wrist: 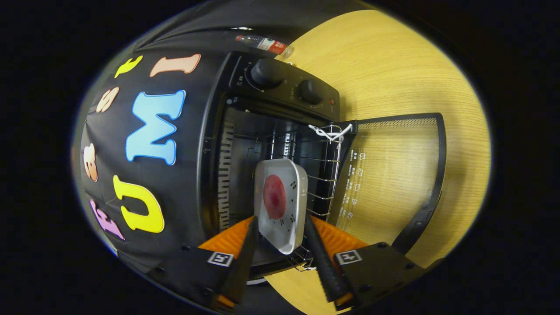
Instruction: Open the toaster oven, put the food inside, and close the toaster oven door.
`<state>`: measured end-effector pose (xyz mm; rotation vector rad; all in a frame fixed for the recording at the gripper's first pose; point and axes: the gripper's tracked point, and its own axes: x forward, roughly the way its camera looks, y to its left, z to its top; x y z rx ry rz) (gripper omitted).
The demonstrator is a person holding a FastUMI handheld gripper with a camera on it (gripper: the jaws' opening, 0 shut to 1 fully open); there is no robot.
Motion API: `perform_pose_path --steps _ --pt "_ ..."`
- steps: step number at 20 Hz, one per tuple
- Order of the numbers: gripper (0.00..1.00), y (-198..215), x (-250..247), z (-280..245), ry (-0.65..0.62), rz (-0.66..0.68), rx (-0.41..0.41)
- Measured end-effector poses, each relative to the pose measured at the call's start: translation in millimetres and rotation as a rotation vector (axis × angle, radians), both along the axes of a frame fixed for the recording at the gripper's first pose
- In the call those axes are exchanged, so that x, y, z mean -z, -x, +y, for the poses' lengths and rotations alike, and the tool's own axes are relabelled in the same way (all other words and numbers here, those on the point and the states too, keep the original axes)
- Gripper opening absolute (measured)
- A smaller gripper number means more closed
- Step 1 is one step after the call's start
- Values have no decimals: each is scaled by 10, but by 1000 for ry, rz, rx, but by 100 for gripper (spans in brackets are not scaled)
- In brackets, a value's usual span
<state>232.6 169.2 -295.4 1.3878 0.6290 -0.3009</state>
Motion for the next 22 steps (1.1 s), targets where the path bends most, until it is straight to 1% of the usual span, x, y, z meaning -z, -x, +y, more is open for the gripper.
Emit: perform_pose_path --steps 2,5,7,11,13,16,22 --pt "97 136 -81 52 61 -28 -81" --pt "97 346 -194 127 175 -93 -242" --pt "97 512 -194 141 266 -112 -350" --pt "97 813 -137 40 458 -154 -514" --pt "98 917 -118 -38 547 -170 -585" --pt "98 1016 -88 -166 656 -189 -667" --pt "98 1246 8 -351 825 -181 -837"
